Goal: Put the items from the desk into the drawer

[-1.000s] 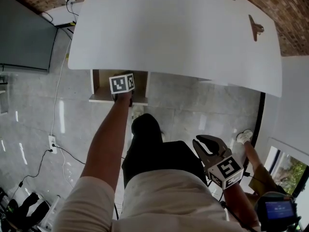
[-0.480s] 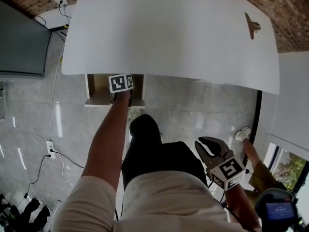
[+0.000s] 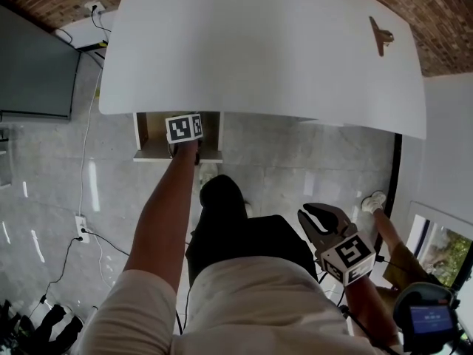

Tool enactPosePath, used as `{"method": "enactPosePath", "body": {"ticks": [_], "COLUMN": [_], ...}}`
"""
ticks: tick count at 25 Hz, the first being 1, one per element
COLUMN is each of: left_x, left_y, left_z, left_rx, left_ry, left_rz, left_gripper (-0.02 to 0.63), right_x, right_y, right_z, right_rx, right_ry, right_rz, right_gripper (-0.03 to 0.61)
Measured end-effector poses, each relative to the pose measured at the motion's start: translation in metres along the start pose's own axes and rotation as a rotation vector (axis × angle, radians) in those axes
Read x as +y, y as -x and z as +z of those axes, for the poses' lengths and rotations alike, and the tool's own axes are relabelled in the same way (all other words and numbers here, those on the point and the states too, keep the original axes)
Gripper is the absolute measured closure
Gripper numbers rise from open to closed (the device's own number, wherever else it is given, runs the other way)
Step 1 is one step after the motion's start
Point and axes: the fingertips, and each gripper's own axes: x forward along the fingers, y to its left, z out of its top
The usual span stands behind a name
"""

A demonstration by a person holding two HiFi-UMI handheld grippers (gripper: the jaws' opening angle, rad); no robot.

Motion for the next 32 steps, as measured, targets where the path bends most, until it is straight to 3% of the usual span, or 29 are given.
{"method": "enactPosePath", "body": {"ticks": [10, 18, 25, 28, 32], "left_x": [-0.033, -0.080, -0.139, -0.175, -0.215], "left_y": [0.084, 0.182, 0.299, 0.355, 0.436], "left_z": [0.000, -0.028, -0.077, -0.095, -0.118], "left_rx": [-0.044, -0.092, -0.138, -0.157, -0.215], "left_ry": [-0.037, -0.077, -0.129, -0.173, -0.246], "left_rz": [0.003, -0.034, -0.073, -0.122, -0.208], "left_gripper": [0.537, 0.538, 0.552, 0.596, 0.606], "right_x": [0.030, 0.045, 0.064, 0.072, 0.102], "right_y": [0.039, 0.090, 0.134, 0.144, 0.147], "right_z": [0.010, 0.009, 0.000, 0.000, -0.009], "right_rx": [-0.082, -0.190, -0.260, -0.283, -0.292], "right_ry": [-0.002, 0.064, 0.097, 0.119, 0.137], "right_rz": [0.073, 0.097, 0.147, 0.174, 0.176], "right_gripper": [0.531, 0.531, 0.549, 0.568, 0.575]}}
